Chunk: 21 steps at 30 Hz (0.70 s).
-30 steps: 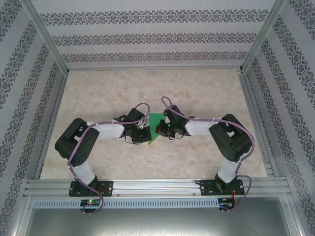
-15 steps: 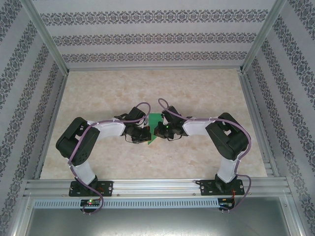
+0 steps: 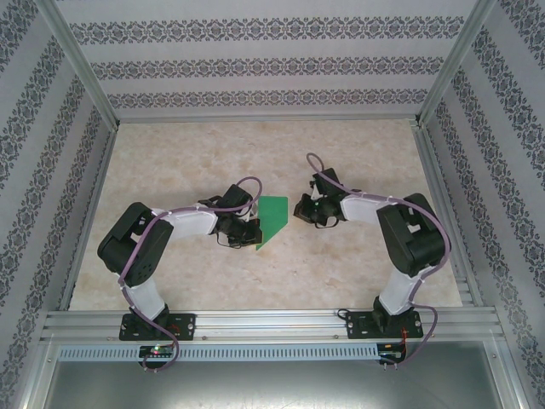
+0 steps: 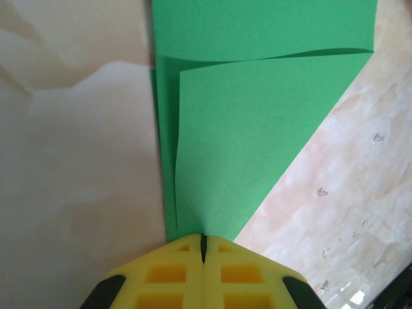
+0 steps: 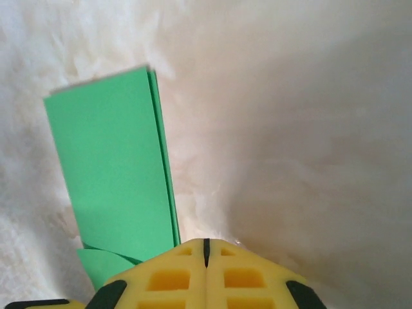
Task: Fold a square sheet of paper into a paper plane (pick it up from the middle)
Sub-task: Third fold the triangle at the center of the table.
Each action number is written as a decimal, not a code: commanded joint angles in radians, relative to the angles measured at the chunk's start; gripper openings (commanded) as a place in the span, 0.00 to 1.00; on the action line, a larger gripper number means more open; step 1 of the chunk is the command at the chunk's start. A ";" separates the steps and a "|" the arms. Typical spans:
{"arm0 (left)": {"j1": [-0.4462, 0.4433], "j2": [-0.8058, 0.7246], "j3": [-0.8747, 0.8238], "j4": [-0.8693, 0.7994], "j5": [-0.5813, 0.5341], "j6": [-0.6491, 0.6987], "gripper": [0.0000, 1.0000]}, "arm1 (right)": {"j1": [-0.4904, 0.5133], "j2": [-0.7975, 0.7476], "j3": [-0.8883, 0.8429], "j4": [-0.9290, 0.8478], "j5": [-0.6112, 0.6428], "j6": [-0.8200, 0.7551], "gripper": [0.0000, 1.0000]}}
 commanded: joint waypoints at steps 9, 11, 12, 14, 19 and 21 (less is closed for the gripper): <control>-0.006 -0.079 0.113 -0.050 -0.128 0.038 0.26 | -0.002 -0.226 -0.144 0.050 -0.003 0.066 0.46; -0.006 -0.068 0.123 -0.044 -0.140 0.039 0.27 | 0.000 -0.220 -0.161 0.091 -0.027 0.086 0.50; -0.006 -0.058 0.130 -0.042 -0.142 0.038 0.27 | 0.002 -0.212 -0.164 0.107 -0.036 0.094 0.52; -0.007 -0.035 0.145 -0.040 -0.139 0.039 0.27 | 0.006 -0.194 -0.162 0.124 -0.046 0.102 0.55; -0.009 0.014 0.175 -0.052 -0.156 0.038 0.23 | 0.031 -0.149 -0.147 0.150 -0.049 0.122 0.61; -0.008 0.028 0.184 -0.055 -0.161 0.039 0.21 | 0.044 -0.131 -0.139 0.157 -0.049 0.131 0.61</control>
